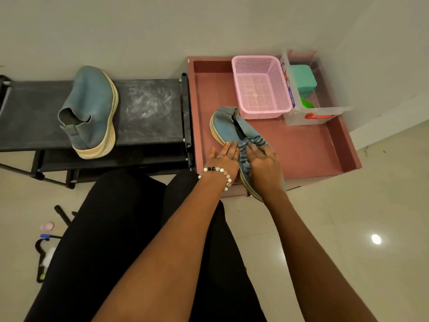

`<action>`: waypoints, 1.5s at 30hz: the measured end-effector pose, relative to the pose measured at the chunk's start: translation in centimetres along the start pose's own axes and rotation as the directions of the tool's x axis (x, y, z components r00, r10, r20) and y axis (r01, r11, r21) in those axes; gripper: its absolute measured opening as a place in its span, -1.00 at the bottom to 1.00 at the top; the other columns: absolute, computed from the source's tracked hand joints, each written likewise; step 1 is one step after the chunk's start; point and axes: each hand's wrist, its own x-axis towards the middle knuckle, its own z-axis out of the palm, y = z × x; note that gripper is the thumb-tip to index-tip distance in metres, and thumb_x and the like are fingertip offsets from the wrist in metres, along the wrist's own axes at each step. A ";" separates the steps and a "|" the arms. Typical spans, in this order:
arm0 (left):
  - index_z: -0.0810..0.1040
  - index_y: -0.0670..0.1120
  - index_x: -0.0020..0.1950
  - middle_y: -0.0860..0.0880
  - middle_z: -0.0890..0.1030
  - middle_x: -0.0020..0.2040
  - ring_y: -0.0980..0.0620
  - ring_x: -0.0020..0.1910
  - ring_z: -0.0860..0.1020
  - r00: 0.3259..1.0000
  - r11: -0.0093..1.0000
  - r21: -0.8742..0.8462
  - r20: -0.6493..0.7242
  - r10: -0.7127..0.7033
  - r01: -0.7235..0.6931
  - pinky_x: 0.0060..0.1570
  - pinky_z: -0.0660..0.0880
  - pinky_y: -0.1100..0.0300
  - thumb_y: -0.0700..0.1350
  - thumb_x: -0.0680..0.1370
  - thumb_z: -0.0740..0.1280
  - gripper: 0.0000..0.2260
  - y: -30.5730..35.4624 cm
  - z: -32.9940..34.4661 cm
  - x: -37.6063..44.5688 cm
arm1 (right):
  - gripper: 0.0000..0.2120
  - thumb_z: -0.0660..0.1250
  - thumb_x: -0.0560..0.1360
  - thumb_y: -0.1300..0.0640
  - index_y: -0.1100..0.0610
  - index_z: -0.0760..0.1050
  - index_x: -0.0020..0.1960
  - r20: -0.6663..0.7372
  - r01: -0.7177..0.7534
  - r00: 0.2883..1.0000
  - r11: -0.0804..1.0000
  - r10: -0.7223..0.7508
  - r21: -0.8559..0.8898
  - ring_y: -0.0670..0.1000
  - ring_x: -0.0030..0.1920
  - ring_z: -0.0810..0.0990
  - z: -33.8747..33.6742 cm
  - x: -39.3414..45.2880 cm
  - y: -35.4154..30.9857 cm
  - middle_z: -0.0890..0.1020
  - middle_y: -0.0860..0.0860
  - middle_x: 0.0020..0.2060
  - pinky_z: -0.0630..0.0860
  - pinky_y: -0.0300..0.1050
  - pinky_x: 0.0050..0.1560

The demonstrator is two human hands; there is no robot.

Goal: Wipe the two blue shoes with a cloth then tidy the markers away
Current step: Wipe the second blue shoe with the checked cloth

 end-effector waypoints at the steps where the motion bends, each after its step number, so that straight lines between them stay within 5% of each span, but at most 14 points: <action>1: -0.15 -0.18 0.56 -0.07 -0.28 0.56 -0.05 0.54 -0.24 1.000 1.000 0.016 -0.012 -0.002 0.003 0.45 -0.15 -0.17 -0.32 0.61 0.06 -0.41 0.0 0.1 -0.1 | -0.50 0.52 0.20 0.27 0.25 0.58 0.14 -0.001 -0.025 1.000 0.999 0.025 0.029 0.24 -0.02 0.58 -0.1 -0.9 -0.1 0.65 0.11 0.08 0.54 0.03 -0.12; 6: -0.18 -0.20 0.56 -0.11 -0.28 0.55 -0.08 0.54 -0.24 0.999 0.999 0.039 -0.054 -0.008 0.011 0.48 -0.17 -0.13 -0.30 0.62 0.02 -0.44 0.4 0.4 -0.3 | -0.40 0.57 0.10 0.29 0.21 0.60 0.14 0.035 -0.051 0.998 0.999 0.051 0.011 0.20 0.00 0.59 -1.0 -6.7 -0.1 0.67 0.05 0.05 0.53 -0.01 -0.13; 9: -0.19 -0.22 0.55 -0.14 -0.29 0.55 -0.10 0.53 -0.26 0.999 1.000 0.030 -0.042 -0.005 0.006 0.48 -0.17 -0.10 -0.29 0.63 0.00 -0.45 0.6 0.5 -0.4 | -0.49 0.54 0.21 0.18 0.24 0.58 0.13 0.091 -0.008 0.996 0.998 0.014 -0.069 0.20 0.03 0.58 -0.6 -5.1 0.1 0.66 0.08 0.03 0.53 0.00 -0.11; 14: -0.21 -0.19 0.55 -0.11 -0.33 0.54 -0.08 0.52 -0.30 0.999 0.999 0.054 0.031 -0.006 0.004 0.45 -0.23 -0.16 -0.23 0.64 -0.02 -0.47 0.4 -0.2 -0.4 | -0.65 0.27 0.43 0.09 0.29 0.55 0.11 0.135 0.049 0.990 0.991 -0.032 -0.123 0.25 0.05 0.54 -0.2 2.2 -0.4 0.63 0.17 0.04 0.50 0.03 -0.07; 19: -0.24 -0.19 0.55 -0.11 -0.33 0.54 -0.07 0.52 -0.30 0.999 0.991 0.127 -0.013 -0.048 0.049 0.42 -0.29 -0.18 -0.21 0.65 -0.10 -0.49 0.9 0.3 -0.6 | -0.56 0.11 0.43 0.05 0.25 0.55 0.14 0.119 0.065 0.991 0.996 -0.057 -0.068 0.25 0.00 0.55 -0.2 2.3 -0.1 0.65 0.13 0.03 0.51 0.04 -0.11; 25: -0.27 -0.19 0.54 -0.11 -0.33 0.54 -0.07 0.52 -0.30 0.995 0.980 0.175 -0.056 -0.082 0.090 0.41 -0.34 -0.13 -0.22 0.64 -0.09 -0.48 1.2 0.7 -0.8 | -0.45 0.53 0.20 0.25 0.17 0.57 0.19 0.094 -0.048 0.995 0.997 0.041 0.068 0.17 0.05 0.41 -0.5 -6.5 0.8 0.68 0.06 -0.02 0.50 0.07 -0.15; 34: -0.31 -0.18 0.53 -0.13 -0.35 0.53 -0.10 0.51 -0.33 0.992 0.961 0.245 -0.034 -0.125 0.129 0.37 -0.36 -0.24 -0.08 0.66 -0.07 -0.45 1.8 1.1 -0.3 | -0.58 0.11 0.55 0.04 0.24 0.42 0.30 0.255 -0.011 0.966 0.995 0.036 -0.101 0.22 0.29 0.37 -1.0 1.8 -0.9 0.52 0.12 0.23 0.38 0.12 0.10; 38: -0.30 -0.19 0.53 -0.15 -0.34 0.53 -0.11 0.51 -0.33 0.993 0.961 0.248 -0.028 -0.117 0.120 0.37 -0.36 -0.24 -0.06 0.67 -0.09 -0.47 1.9 1.0 -0.3 | -0.58 0.13 0.57 0.05 0.21 0.34 0.37 0.289 0.023 0.957 0.994 0.011 -0.111 0.18 0.37 0.26 -0.8 3.5 -0.8 0.43 0.10 0.33 0.33 0.09 0.19; 45: -0.32 -0.21 0.52 -0.15 -0.38 0.51 -0.11 0.50 -0.35 0.993 0.967 0.225 -0.037 -0.110 0.116 0.34 -0.38 -0.27 -0.22 0.64 -0.07 -0.46 1.7 0.8 -0.5 | -0.53 0.37 0.38 0.20 0.20 0.48 0.28 0.276 -0.068 0.961 0.987 0.027 0.143 0.32 0.10 0.46 -1.9 -2.4 1.0 0.59 0.27 -0.03 0.52 0.19 -0.01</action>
